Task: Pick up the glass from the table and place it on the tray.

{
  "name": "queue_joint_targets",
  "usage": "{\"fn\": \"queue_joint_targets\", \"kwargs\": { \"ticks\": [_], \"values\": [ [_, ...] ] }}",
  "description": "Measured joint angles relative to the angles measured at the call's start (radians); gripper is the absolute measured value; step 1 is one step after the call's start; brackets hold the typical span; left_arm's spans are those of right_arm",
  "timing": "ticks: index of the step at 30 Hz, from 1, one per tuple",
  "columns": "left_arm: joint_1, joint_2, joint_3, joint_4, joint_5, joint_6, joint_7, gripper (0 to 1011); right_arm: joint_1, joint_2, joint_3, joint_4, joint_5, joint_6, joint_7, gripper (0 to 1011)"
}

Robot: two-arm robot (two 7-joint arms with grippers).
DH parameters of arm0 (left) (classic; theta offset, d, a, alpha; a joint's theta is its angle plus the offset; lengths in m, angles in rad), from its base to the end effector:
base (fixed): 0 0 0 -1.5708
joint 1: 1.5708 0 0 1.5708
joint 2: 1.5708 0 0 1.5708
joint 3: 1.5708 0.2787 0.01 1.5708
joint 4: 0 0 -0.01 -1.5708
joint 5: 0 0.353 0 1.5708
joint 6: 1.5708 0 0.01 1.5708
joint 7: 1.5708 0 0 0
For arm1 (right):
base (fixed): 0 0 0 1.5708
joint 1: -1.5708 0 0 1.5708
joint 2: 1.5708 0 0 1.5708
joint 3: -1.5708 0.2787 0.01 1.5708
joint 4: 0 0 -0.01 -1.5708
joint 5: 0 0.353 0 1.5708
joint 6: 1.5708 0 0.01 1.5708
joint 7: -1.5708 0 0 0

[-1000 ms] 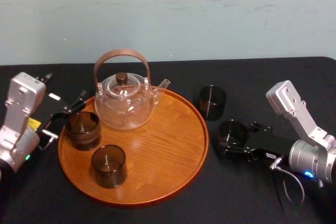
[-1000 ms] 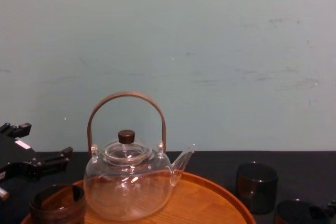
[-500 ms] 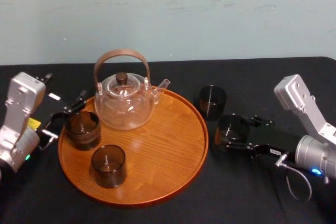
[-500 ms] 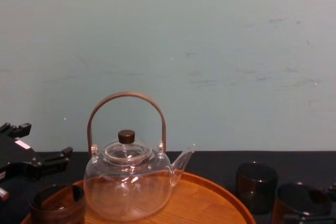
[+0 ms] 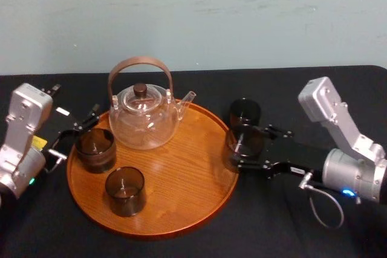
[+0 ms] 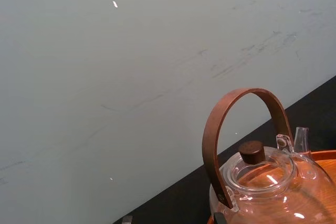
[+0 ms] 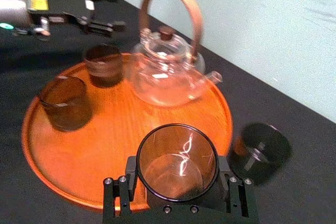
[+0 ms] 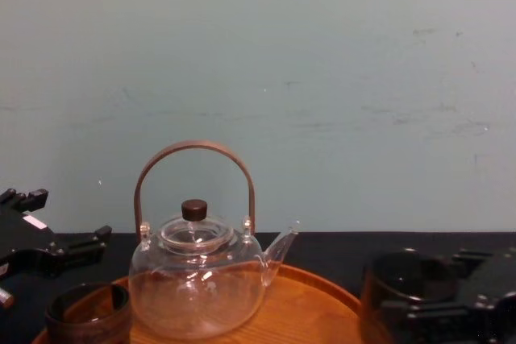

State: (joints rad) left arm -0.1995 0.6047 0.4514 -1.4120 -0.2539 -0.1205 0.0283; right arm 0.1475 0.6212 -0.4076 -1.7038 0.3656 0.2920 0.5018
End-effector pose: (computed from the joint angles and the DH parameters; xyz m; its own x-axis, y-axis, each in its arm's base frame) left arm 0.3980 0.0646 -0.3016 0.2923 0.8803 0.3738 -0.9553 0.2873 0.0703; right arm 0.3783 -0.0212 -0.2308 0.7718 -0.6281 0.0995 0.6170 0.7017 -0.3562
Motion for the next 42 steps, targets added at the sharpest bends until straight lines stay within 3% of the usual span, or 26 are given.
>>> {"fn": "queue_joint_targets", "kwargs": {
  "ticks": [11,22,42],
  "values": [
    [0.0,0.0,0.0,0.0,0.0,0.0,0.0,1001,0.062,-0.032,-0.085,0.009,-0.019,-0.005,0.03,899],
    [0.0,0.0,0.0,0.0,0.0,0.0,0.0,1001,0.118,-0.074,-0.166,0.063,-0.033,-0.008,0.063,899],
    [0.0,0.0,0.0,0.0,0.0,0.0,0.0,1001,0.157,-0.114,-0.227,0.172,-0.034,-0.054,0.099,899]
  ]
}}
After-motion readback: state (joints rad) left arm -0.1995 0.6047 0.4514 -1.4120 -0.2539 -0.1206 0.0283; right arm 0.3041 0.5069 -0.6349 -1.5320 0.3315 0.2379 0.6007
